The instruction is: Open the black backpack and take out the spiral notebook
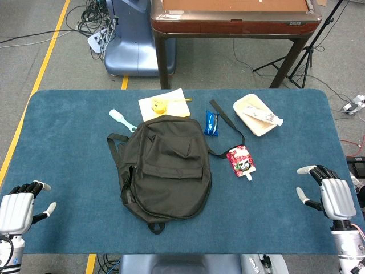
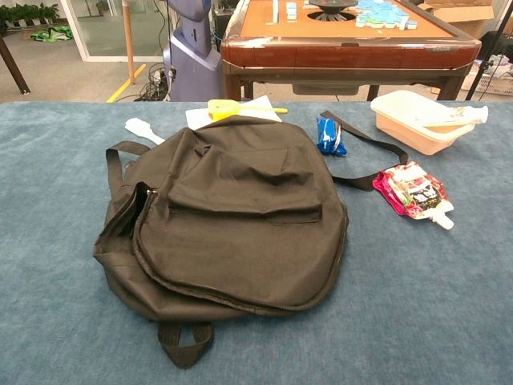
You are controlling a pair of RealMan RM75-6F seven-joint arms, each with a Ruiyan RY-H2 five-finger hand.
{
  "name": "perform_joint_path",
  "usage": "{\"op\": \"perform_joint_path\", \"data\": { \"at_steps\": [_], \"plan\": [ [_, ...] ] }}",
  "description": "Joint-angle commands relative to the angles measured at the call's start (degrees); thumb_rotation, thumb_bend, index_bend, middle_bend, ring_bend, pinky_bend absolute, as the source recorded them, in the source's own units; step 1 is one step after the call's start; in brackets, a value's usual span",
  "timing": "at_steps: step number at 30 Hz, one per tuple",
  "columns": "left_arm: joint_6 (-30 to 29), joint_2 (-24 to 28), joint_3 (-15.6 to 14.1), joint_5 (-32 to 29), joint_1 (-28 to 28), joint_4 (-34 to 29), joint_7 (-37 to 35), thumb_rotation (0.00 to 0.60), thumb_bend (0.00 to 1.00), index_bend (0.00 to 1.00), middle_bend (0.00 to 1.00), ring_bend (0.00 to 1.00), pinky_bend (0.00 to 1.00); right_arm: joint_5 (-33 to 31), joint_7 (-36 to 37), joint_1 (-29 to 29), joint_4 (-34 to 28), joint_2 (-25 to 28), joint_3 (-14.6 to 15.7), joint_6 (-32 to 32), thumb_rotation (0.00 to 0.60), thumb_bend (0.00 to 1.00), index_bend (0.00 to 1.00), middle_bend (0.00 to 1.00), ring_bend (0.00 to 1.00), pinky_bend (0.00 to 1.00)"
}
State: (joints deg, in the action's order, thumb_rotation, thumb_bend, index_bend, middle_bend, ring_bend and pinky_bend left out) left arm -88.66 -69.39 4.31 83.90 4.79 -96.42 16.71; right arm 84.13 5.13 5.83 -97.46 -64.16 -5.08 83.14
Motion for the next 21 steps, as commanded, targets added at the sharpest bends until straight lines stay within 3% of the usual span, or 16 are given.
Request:
{"op": "perform_joint_path", "data": {
  "at_steps": [1,11,21],
  "plan": [
    [0.0,0.0,0.0,0.0,0.0,0.1,0.0,0.600,0.17,0.45,0.42,0.41,0.42,0.1,-0.1,0.1,-0.1,0.1,0.0,-0.1,0.600,0.33,0.39,0.34,0.24,0.30],
    [-0.2,-0.1,0.0,0.2,-0.1,0.0,-0.2,0.600,0.17,0.45,0.42,0.41,0.42,2.7,-0.9,2.1,-1.2,0.4,0.9,-2.8,0.600,0.34,0.39,0.34,0.24,0.30],
    [-0.4,0.0,0.0,0.6,0.0,-0.4,-0.2,0.600,0.17,0.45,0.42,0.41,0.42,7.6,-3.3,8.5,-3.4,-0.7,2.5,-11.6,0.600,0.27,0.39,0.33,0.22,0.30]
  ]
}}
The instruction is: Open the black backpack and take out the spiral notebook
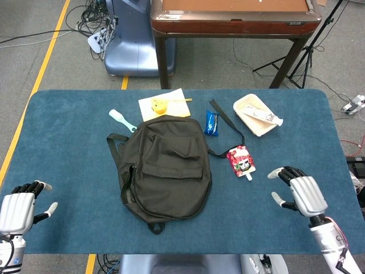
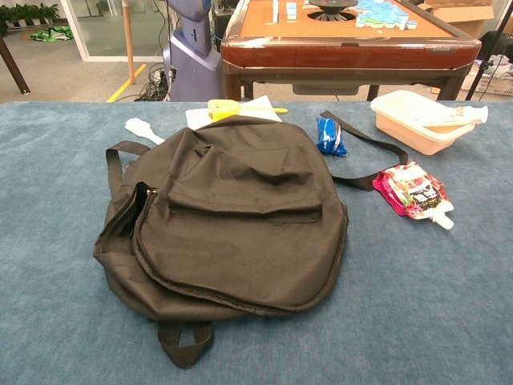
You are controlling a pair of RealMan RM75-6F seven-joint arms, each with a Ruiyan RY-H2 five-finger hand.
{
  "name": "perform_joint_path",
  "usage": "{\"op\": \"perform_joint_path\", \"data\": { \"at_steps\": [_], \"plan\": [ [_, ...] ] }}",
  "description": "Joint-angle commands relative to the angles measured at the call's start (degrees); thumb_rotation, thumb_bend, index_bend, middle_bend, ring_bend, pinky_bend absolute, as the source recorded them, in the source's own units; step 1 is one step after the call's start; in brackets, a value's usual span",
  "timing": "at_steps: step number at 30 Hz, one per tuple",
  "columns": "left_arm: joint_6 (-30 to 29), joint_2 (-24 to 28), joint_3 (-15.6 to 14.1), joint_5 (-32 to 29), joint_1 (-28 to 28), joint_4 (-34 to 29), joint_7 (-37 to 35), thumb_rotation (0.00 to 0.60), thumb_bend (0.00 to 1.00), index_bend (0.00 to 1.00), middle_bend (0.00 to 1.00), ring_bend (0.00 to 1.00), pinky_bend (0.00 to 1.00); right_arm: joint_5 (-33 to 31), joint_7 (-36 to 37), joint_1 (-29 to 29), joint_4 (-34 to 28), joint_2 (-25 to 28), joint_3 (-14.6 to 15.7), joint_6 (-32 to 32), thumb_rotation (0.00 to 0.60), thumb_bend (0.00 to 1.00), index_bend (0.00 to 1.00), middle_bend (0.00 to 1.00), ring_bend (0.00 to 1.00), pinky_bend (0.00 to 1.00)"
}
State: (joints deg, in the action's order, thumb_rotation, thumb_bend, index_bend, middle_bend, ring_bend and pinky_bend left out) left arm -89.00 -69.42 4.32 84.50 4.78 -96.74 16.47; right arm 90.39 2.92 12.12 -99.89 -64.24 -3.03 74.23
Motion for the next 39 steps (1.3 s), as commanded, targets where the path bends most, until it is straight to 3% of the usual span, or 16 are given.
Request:
{"op": "perform_joint_path", "data": {
  "at_steps": [1,4,7,14,28,39],
  "plan": [
    [0.0,0.0,0.0,0.0,-0.1,-0.1,0.0,0.600,0.17,0.45,0.42,0.41,0.42,1.7,-1.3,2.9,-1.2,-0.9,0.5,-3.6,0.600,0.25,0.39,0.32,0.21,0.30],
    [0.0,0.0,-0.1,0.0,-0.1,-0.1,0.1,0.600,0.17,0.45,0.42,0.41,0.42,2.3,-1.8,5.0,-1.7,-1.9,0.4,-6.1,0.600,0.20,0.36,0.29,0.19,0.30],
    [-0.4,0.0,-0.2,0.3,-0.3,-0.3,0.1,0.600,0.17,0.45,0.42,0.41,0.42,2.6,-2.3,8.3,-2.3,-4.0,0.1,-10.2,0.600,0.16,0.26,0.22,0.14,0.28],
    [-0.7,0.2,-0.4,0.7,-0.5,-0.9,0.3,0.600,0.17,0.45,0.42,0.41,0.42,0.4,-4.0,14.4,-3.1,-9.4,-1.6,-17.4,0.600,0.10,0.01,0.02,0.00,0.12],
    [-0.9,0.6,-0.6,1.4,-0.7,-1.1,0.1,0.600,0.17,0.45,0.42,0.41,0.42,-7.8,-11.1,22.4,-1.5,-21.0,-3.4,-25.7,0.600,0.09,0.00,0.00,0.00,0.07],
    [-1.1,0.7,-0.8,1.5,-1.0,-0.6,-0.9,0.600,0.17,0.45,0.42,0.41,0.44,-14.5,-15.9,27.0,5.3,-31.9,-3.5,-29.0,0.600,0.09,0.00,0.00,0.00,0.07]
  ]
}}
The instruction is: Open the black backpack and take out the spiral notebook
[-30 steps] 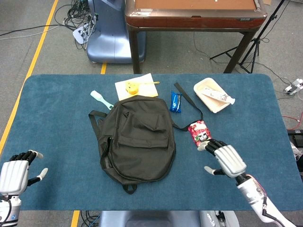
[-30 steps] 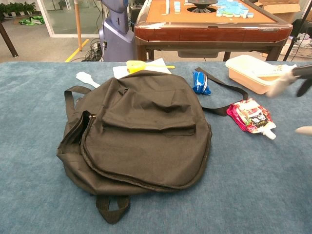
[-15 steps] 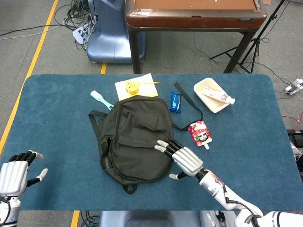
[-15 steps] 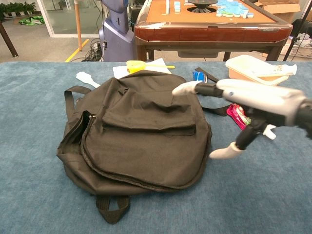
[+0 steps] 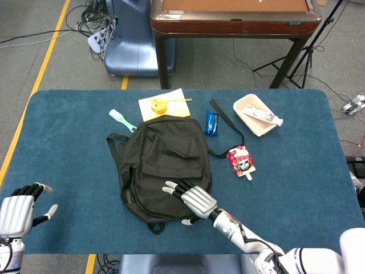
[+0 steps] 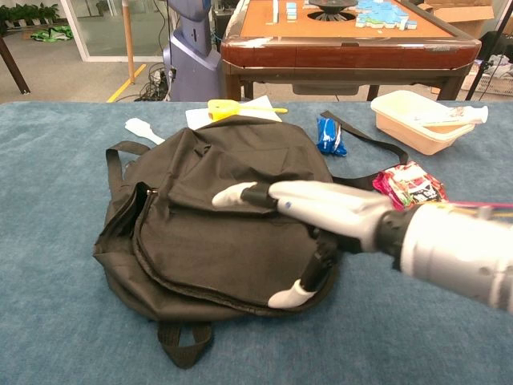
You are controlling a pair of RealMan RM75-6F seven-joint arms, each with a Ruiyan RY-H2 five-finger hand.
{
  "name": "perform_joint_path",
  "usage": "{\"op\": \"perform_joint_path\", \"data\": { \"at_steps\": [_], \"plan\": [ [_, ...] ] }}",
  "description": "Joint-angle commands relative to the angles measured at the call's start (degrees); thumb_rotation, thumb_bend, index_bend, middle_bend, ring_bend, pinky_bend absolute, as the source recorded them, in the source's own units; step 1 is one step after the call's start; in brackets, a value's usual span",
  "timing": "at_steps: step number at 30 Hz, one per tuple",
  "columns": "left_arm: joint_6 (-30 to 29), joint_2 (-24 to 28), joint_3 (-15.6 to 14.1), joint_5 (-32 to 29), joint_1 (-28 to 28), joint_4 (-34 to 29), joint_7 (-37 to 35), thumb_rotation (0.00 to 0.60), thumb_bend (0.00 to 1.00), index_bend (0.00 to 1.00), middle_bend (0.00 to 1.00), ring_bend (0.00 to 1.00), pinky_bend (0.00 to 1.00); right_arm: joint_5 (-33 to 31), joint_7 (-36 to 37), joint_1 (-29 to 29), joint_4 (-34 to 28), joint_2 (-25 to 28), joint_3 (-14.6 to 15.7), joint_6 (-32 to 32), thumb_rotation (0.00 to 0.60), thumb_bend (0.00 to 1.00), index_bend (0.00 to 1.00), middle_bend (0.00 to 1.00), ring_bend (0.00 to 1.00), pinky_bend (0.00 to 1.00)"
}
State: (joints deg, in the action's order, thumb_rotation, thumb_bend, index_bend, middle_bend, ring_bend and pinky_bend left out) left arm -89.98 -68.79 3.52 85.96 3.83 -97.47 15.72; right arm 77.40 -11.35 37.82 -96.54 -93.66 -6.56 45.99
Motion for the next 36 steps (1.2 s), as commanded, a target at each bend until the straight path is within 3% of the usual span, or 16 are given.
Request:
{"op": "perform_joint_path", "data": {
  "at_steps": [1,8,17,29,36],
  "plan": [
    [-0.1,0.1,-0.1,0.0,-0.2,0.2,-0.3,0.600,0.17,0.45,0.42,0.41,0.44,-1.8,-2.1,1.6,2.5,-3.2,0.0,-0.7,0.600,0.09,0.00,0.00,0.00,0.07],
    [-0.5,0.4,-0.3,0.1,-0.6,0.9,-1.5,0.600,0.17,0.45,0.42,0.41,0.44,-2.5,-5.3,3.3,7.7,-9.5,0.1,0.6,0.600,0.09,0.00,0.00,0.00,0.06],
    [-0.4,0.7,-0.6,0.2,-1.0,1.5,-2.9,0.600,0.17,0.45,0.42,0.41,0.44,-4.6,-7.0,4.2,12.9,-13.1,0.2,1.0,0.600,0.09,0.00,0.00,0.00,0.06],
    [-0.3,0.6,-0.6,0.9,-0.9,1.1,-2.8,0.600,0.17,0.45,0.42,0.41,0.44,-7.4,-7.8,4.2,12.3,-10.6,-0.7,2.1,0.600,0.14,0.00,0.00,0.00,0.06],
    [0.0,0.8,-0.6,0.8,-0.8,0.7,-2.4,0.600,0.17,0.45,0.42,0.41,0.44,-10.4,-9.0,4.6,8.6,-6.8,-0.3,0.3,0.600,0.14,0.00,0.00,0.00,0.06]
  ]
}}
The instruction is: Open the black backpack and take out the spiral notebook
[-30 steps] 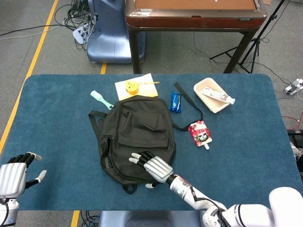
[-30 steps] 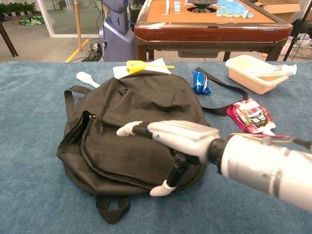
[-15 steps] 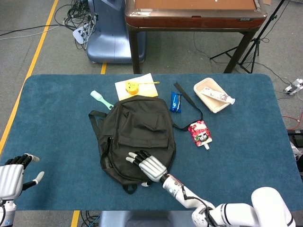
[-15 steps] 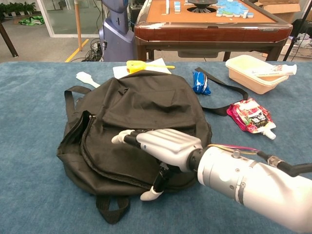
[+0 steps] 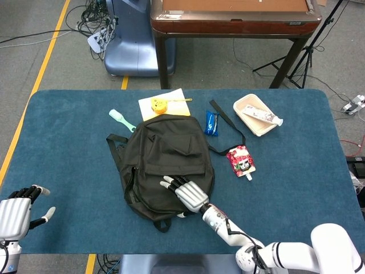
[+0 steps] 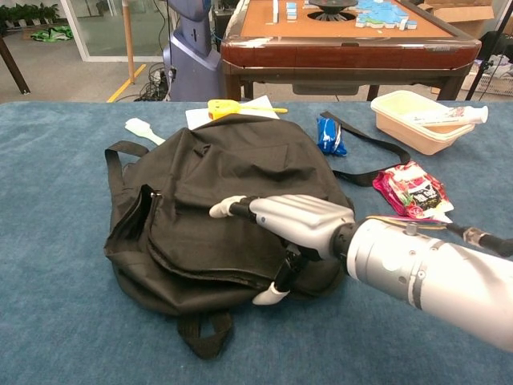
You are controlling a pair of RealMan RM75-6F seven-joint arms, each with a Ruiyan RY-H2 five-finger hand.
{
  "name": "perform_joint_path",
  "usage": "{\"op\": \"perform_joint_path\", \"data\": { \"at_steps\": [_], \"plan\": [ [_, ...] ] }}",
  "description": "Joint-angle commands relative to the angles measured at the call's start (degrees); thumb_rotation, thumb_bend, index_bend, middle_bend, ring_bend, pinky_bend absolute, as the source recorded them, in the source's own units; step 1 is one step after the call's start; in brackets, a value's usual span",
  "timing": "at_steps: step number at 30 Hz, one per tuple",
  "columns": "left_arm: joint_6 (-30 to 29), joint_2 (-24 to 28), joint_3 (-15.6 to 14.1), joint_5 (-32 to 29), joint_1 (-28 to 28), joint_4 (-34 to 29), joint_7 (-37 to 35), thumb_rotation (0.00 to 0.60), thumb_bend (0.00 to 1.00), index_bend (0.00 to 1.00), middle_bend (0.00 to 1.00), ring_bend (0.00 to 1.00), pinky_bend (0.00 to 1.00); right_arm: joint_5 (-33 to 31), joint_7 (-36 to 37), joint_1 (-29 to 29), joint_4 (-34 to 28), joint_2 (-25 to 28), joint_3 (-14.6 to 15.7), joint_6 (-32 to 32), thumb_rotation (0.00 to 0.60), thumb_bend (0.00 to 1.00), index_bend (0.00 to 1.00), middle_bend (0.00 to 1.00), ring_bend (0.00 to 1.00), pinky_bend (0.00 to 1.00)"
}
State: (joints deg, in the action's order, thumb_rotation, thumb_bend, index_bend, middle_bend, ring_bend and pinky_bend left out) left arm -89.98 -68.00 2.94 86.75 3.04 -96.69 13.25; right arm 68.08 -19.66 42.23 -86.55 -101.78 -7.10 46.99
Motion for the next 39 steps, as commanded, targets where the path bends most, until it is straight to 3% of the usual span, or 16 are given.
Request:
{"op": "perform_joint_path", "data": {
  "at_steps": [1,16,21,26,33,39],
  "plan": [
    [0.1,0.0,0.0,0.0,0.0,-0.1,0.1,0.600,0.17,0.45,0.42,0.41,0.44,-1.6,-1.1,0.4,-2.4,2.2,0.5,-1.0,0.600,0.14,0.00,0.00,0.00,0.06],
    [1.1,-0.1,0.1,-0.4,0.5,-0.2,0.3,0.600,0.17,0.45,0.42,0.41,0.44,-6.8,-3.2,1.5,-8.5,8.8,1.4,-1.2,0.600,0.15,0.00,0.00,0.00,0.06],
    [1.2,-0.1,0.1,-0.6,0.5,-0.3,0.4,0.600,0.17,0.45,0.42,0.41,0.44,-7.8,-2.7,2.3,-7.7,8.7,1.0,-1.2,0.600,0.27,0.01,0.01,0.00,0.06],
    [1.0,-0.1,0.1,-0.6,0.4,-0.3,0.3,0.600,0.17,0.45,0.42,0.41,0.44,-8.9,-4.6,3.8,-6.2,7.5,1.2,-1.4,0.600,0.44,0.15,0.07,0.00,0.06],
    [1.1,0.6,0.6,-0.5,0.8,-0.1,-0.2,0.600,0.17,0.45,0.42,0.41,0.44,-12.0,-7.3,6.3,-5.0,5.5,0.3,-1.5,0.600,0.66,0.49,0.25,0.01,0.06],
    [3.0,2.1,1.9,0.1,2.9,-0.1,-2.5,0.600,0.17,0.45,0.42,0.41,0.44,-11.9,-5.5,6.9,-4.1,3.8,-1.6,0.2,0.600,0.92,0.64,0.39,0.12,0.06]
  ]
}}
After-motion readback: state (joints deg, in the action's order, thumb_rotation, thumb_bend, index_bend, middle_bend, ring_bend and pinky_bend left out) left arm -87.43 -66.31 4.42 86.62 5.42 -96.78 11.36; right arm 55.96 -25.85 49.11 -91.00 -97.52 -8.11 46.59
